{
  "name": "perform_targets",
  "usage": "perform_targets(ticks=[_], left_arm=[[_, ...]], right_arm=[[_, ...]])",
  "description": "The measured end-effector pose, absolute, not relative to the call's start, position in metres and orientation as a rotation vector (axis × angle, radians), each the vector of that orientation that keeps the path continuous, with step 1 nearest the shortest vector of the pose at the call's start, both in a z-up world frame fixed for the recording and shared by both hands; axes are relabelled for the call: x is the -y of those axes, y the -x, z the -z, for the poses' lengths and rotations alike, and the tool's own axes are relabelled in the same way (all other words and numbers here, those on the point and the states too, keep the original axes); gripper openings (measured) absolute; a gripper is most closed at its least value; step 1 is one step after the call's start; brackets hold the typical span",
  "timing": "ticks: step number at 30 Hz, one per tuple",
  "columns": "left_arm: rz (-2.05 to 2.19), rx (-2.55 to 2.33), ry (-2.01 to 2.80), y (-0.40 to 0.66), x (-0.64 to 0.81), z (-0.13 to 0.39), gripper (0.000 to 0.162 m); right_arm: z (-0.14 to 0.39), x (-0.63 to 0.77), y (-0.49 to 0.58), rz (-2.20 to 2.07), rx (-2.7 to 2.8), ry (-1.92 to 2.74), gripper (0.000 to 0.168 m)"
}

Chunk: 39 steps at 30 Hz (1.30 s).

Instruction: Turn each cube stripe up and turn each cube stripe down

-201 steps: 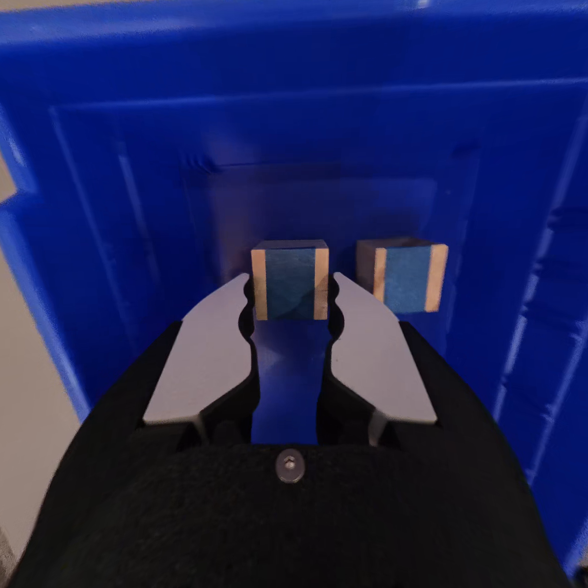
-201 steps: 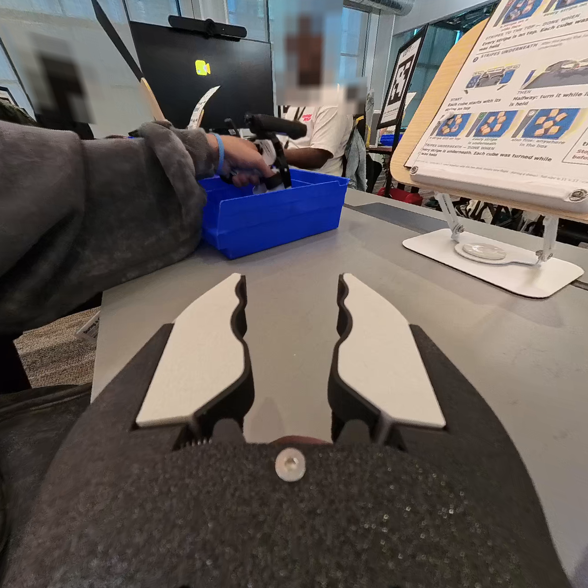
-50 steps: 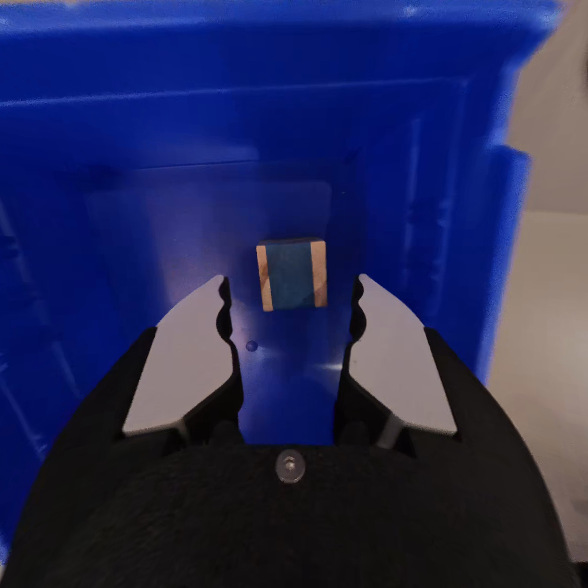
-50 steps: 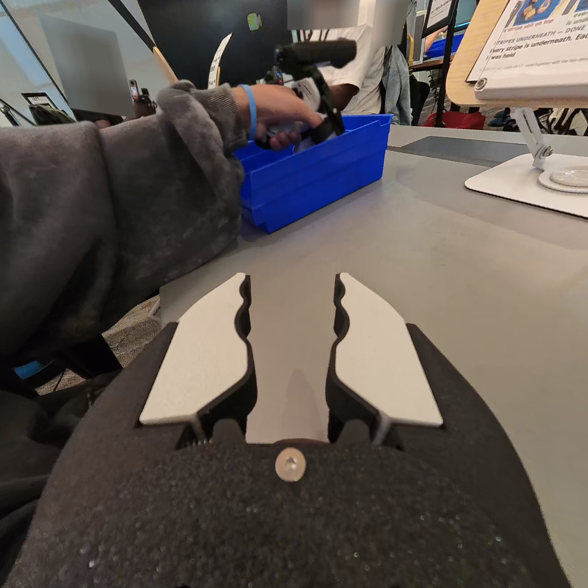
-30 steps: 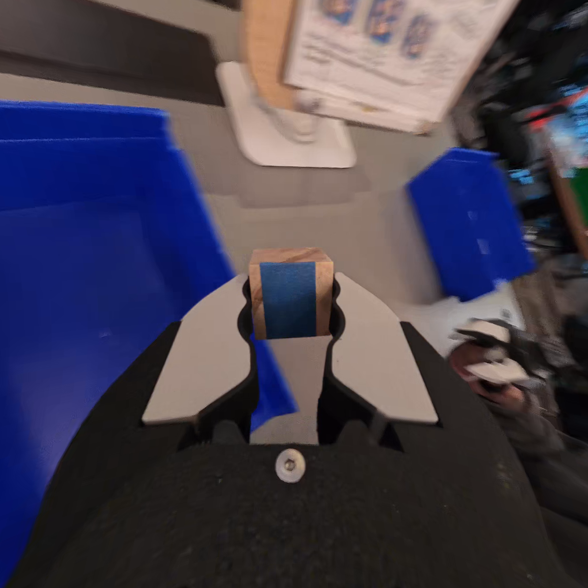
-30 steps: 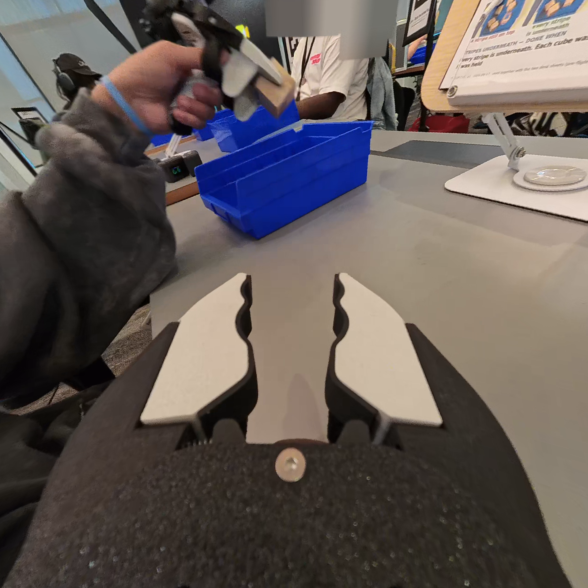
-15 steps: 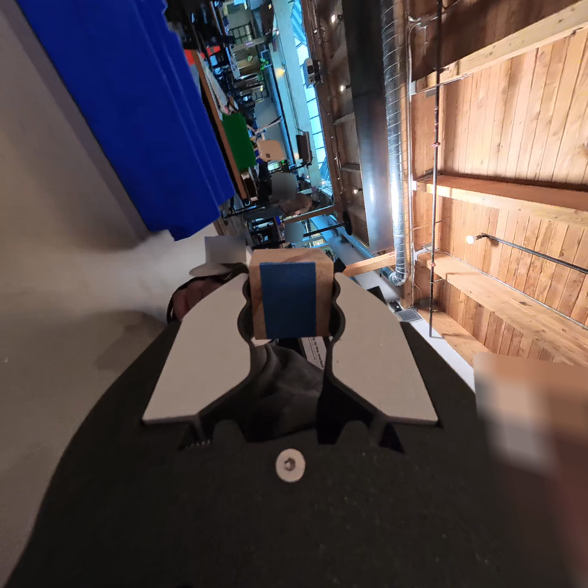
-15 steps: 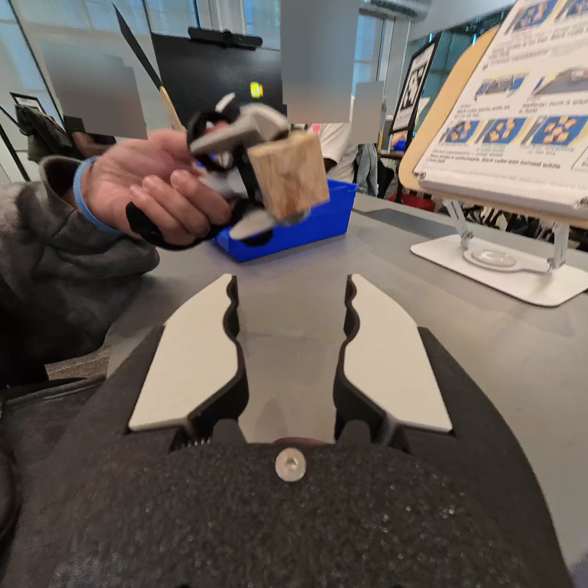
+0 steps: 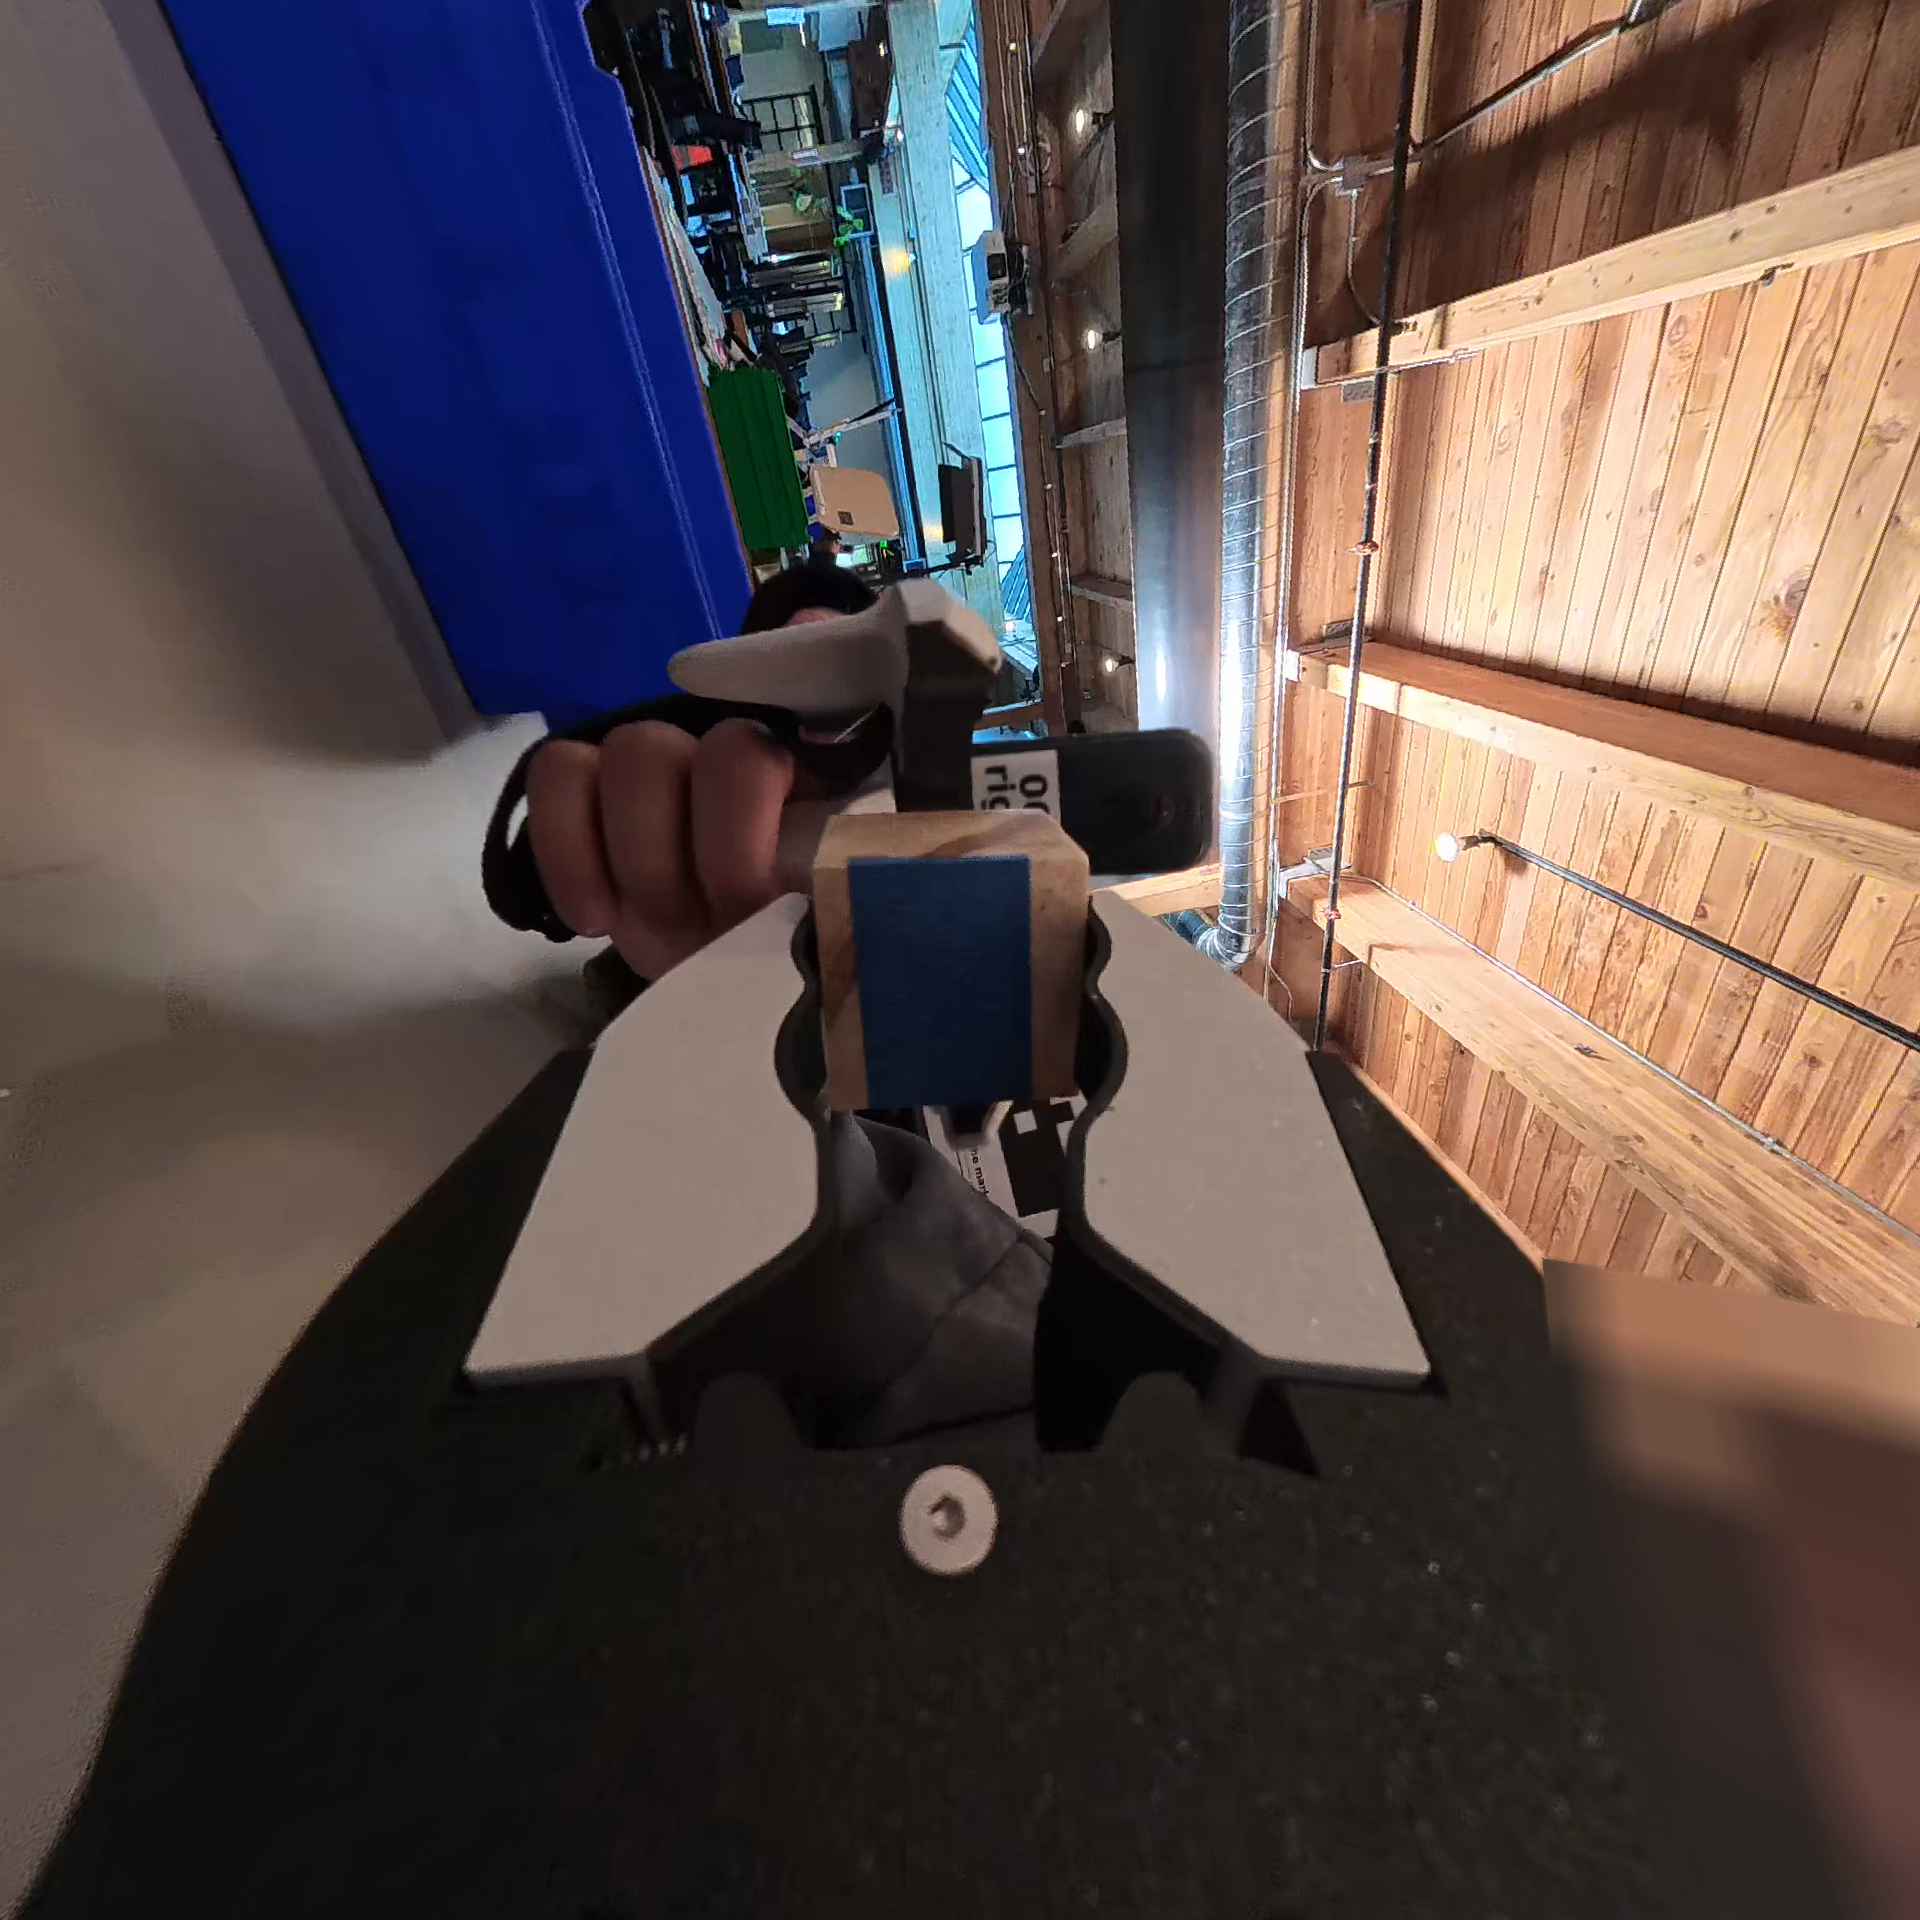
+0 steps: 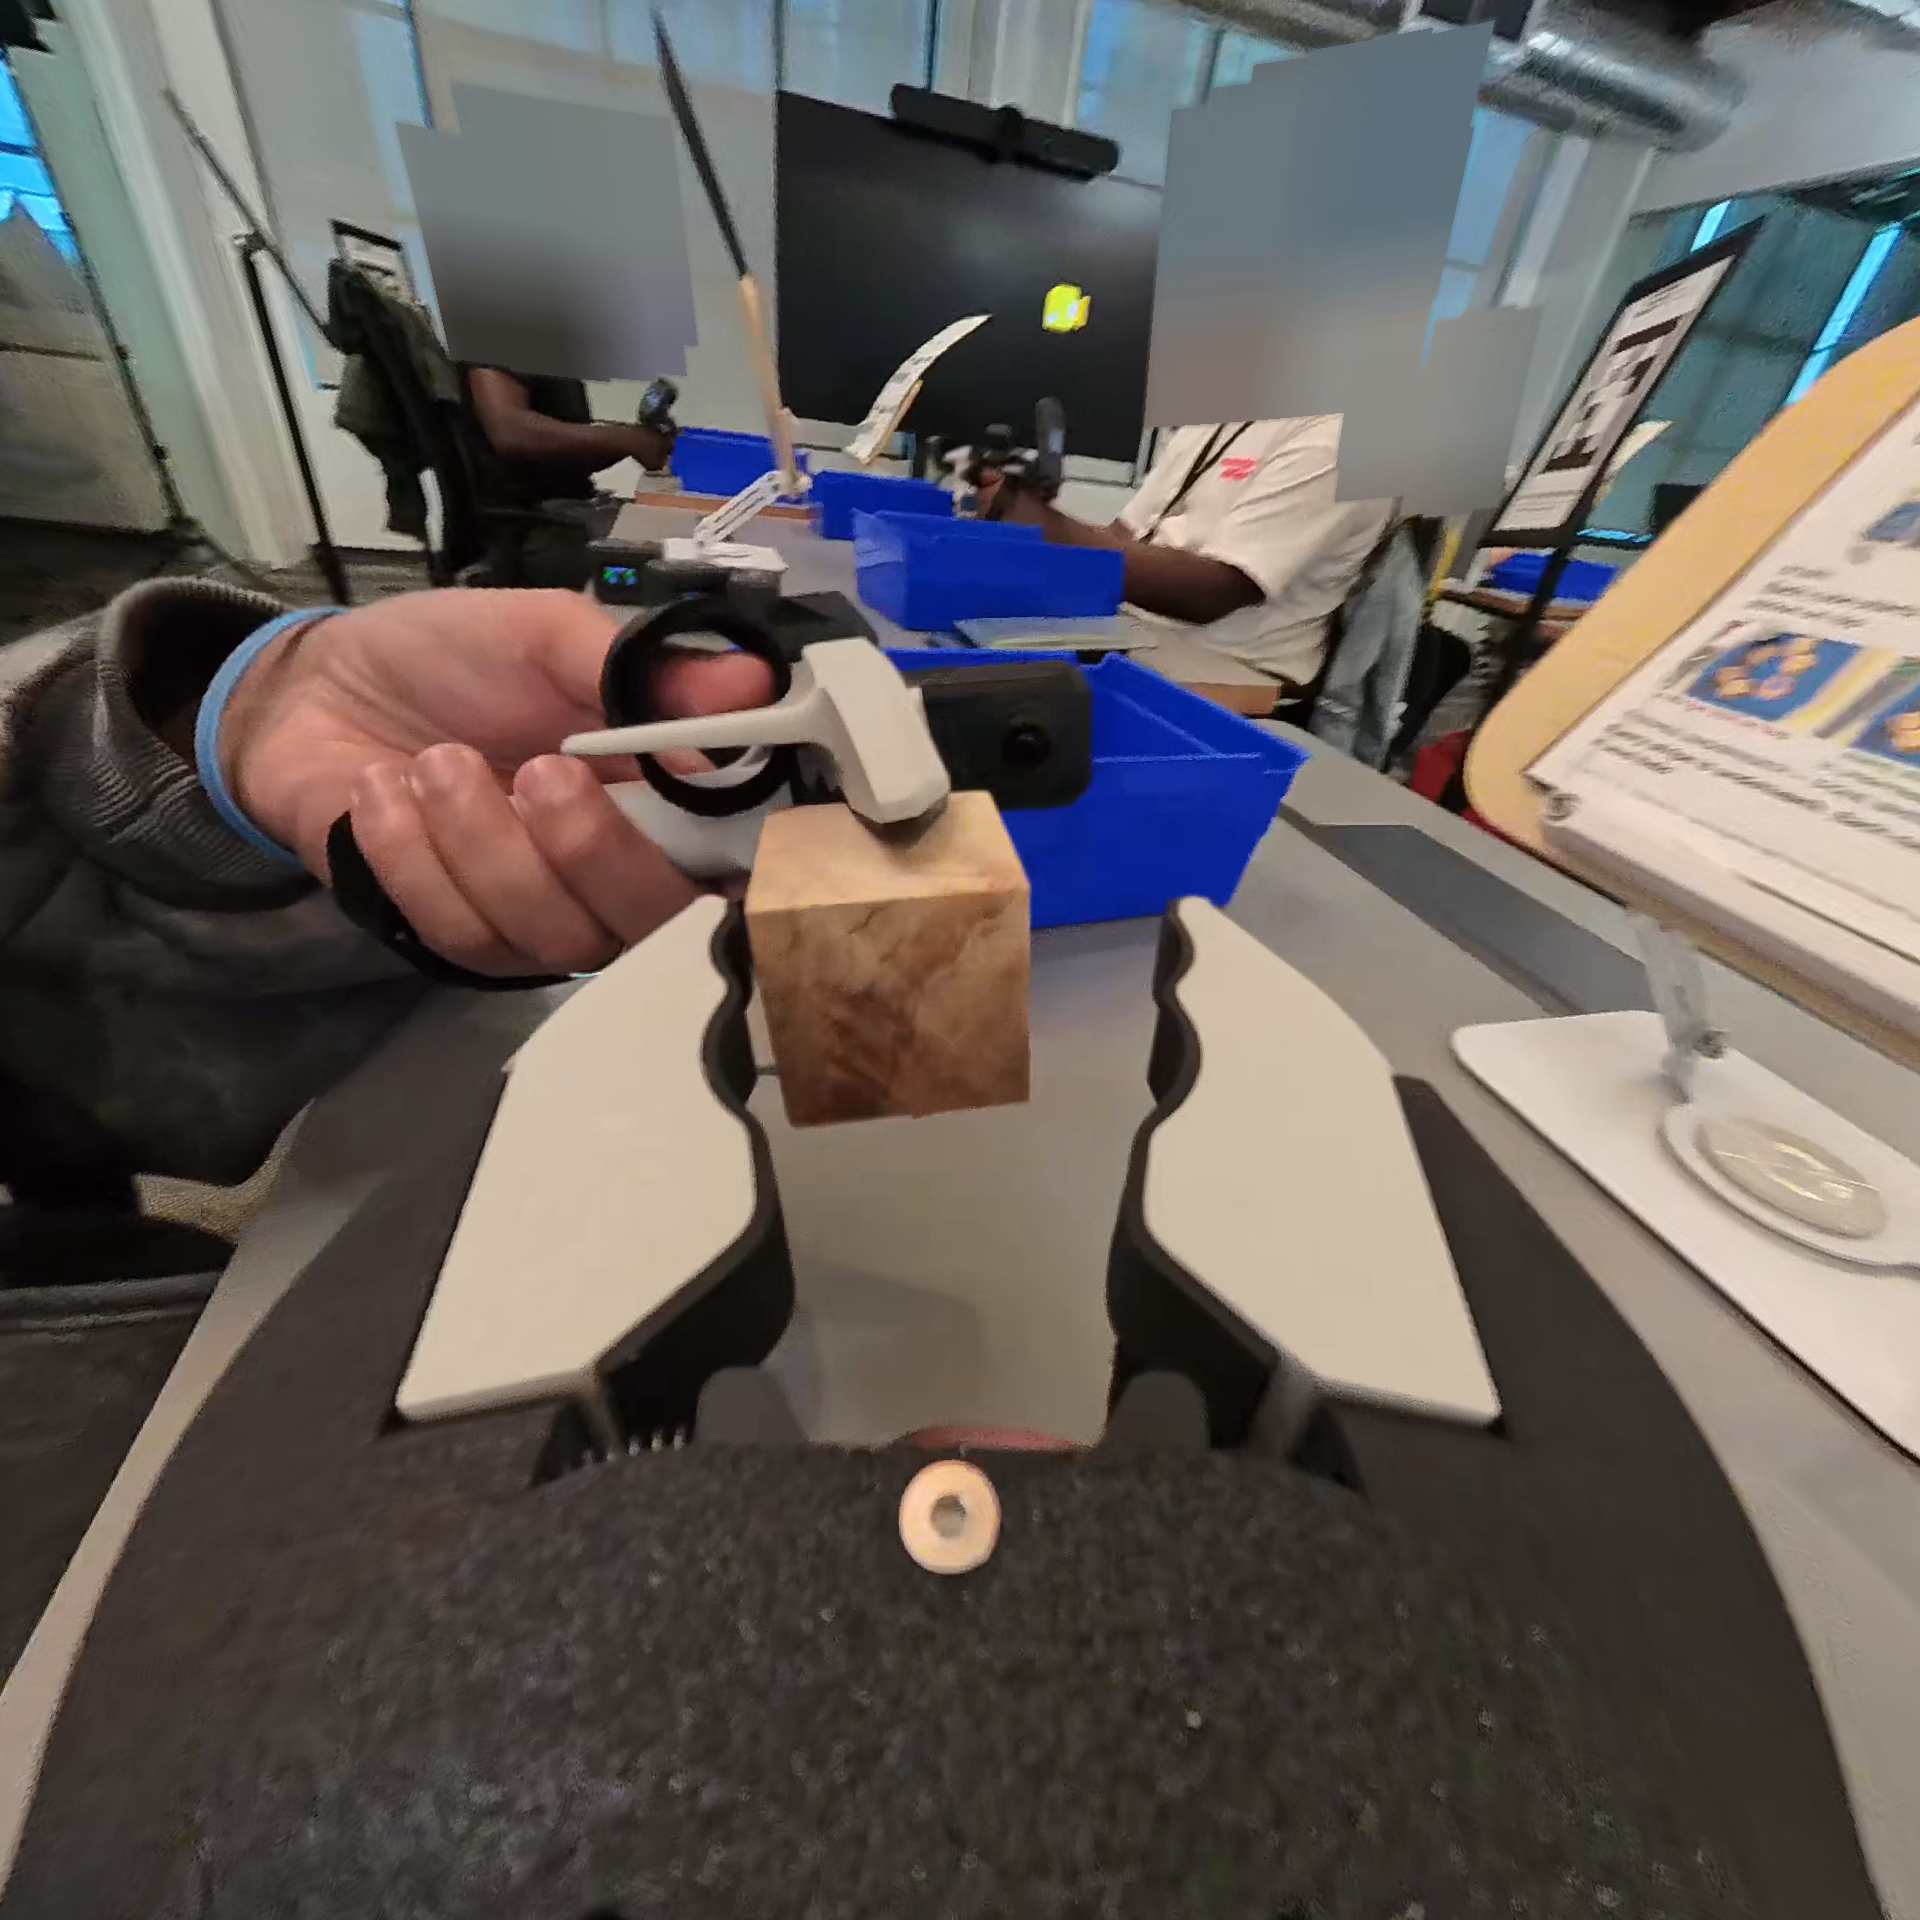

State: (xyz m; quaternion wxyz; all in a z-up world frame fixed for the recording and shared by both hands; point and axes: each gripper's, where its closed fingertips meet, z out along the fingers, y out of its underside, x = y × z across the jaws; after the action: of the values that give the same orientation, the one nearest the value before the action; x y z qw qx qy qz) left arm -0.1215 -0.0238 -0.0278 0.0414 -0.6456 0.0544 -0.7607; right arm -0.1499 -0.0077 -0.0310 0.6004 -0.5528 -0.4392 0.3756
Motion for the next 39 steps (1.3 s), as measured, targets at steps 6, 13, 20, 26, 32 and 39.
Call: perform_targets(ticks=[6,13,20,26,32,39], left_arm=[[2.313,-0.158,2.006,0.125,0.020,0.036,0.044],[2.280,-0.267,2.001,0.123,0.024,0.032,0.048],[1.553,-0.531,1.935,0.157,0.003,0.031,0.069],[0.903,-0.594,1.911,0.191,-0.001,0.087,0.064],[0.931,-0.646,1.863,0.186,0.026,0.073,0.063],[0.868,-0.747,1.855,0.177,0.037,0.075,0.062]], right_arm=[[0.040,0.013,0.161,-0.907,1.094,1.243,0.045],[0.035,0.016,0.153,-0.879,1.104,1.236,0.045],[0.000,0.002,0.108,-0.833,0.981,1.345,0.045],[-0.005,-0.003,0.081,-0.846,0.892,1.420,0.045],[-0.021,-0.034,0.031,-0.752,0.675,1.607,0.045],[-0.007,-0.127,-0.124,-0.375,0.068,2.148,0.045]])
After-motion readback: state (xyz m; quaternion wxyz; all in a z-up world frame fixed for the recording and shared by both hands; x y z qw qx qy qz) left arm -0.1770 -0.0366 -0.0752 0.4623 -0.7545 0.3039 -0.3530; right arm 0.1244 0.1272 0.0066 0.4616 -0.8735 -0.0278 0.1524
